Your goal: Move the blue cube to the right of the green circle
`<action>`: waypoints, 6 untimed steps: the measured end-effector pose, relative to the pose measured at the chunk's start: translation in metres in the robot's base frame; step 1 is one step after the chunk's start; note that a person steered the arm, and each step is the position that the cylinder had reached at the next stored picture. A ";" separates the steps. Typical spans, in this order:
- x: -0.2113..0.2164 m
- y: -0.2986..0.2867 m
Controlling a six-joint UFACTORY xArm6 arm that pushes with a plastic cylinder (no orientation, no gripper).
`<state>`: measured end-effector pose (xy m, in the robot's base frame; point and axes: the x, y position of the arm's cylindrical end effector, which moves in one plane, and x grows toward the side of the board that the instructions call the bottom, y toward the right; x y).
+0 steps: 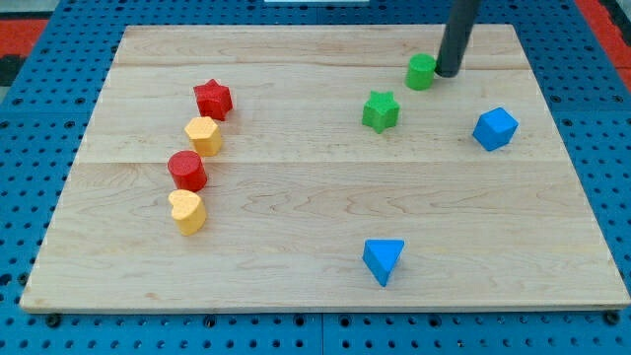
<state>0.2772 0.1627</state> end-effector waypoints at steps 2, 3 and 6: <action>0.001 -0.067; 0.050 0.030; 0.180 0.134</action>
<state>0.4575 0.2967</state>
